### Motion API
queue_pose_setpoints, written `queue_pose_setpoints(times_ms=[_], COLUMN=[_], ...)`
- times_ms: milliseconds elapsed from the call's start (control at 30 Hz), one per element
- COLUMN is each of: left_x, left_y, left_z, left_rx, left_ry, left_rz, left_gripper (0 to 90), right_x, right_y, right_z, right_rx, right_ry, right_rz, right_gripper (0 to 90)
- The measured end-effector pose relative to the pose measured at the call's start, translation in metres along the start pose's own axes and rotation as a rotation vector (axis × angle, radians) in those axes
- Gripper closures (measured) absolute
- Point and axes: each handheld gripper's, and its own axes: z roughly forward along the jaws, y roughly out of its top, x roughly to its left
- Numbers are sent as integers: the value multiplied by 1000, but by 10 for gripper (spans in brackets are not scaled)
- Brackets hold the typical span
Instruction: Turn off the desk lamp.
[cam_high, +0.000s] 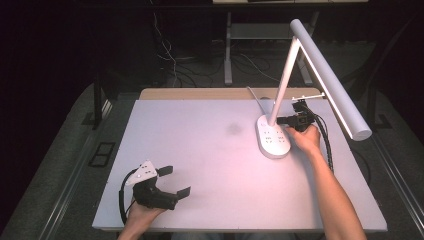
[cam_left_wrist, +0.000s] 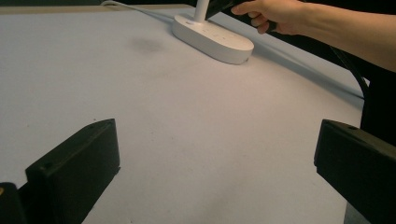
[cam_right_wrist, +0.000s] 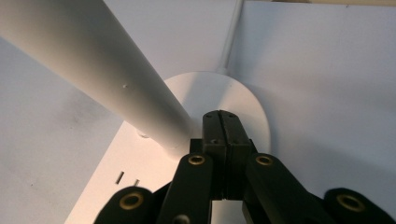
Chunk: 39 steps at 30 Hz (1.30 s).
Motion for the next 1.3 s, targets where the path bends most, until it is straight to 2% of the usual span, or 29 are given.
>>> queue_pose_setpoints(times_ms=[367, 533, 600, 733, 1033, 1300], left_x=[0, 1, 2, 1, 0, 0], left_y=[0, 0, 0, 0, 0, 0], left_z=[0, -1, -1, 0, 0, 0], left_rx=[1, -2, -3, -3, 0, -1], left_ry=[-1, 0, 0, 0, -3, -6], left_rz=[1, 0, -4, -5, 0, 3], left_gripper=[0, 0, 0, 0, 0, 0], right_x=[2, 0, -3, -7, -7, -3], right_y=[-3, -2, -2, -2, 1, -2], right_z=[0, -1, -3, -10, -31, -47], right_rx=[-11, -15, -7, -24, -50, -69], right_ry=[-8, 11, 2, 3, 17, 30], right_rz=[-4, 0, 0, 8, 16, -9], right_gripper=[900, 900, 900, 900, 900, 899])
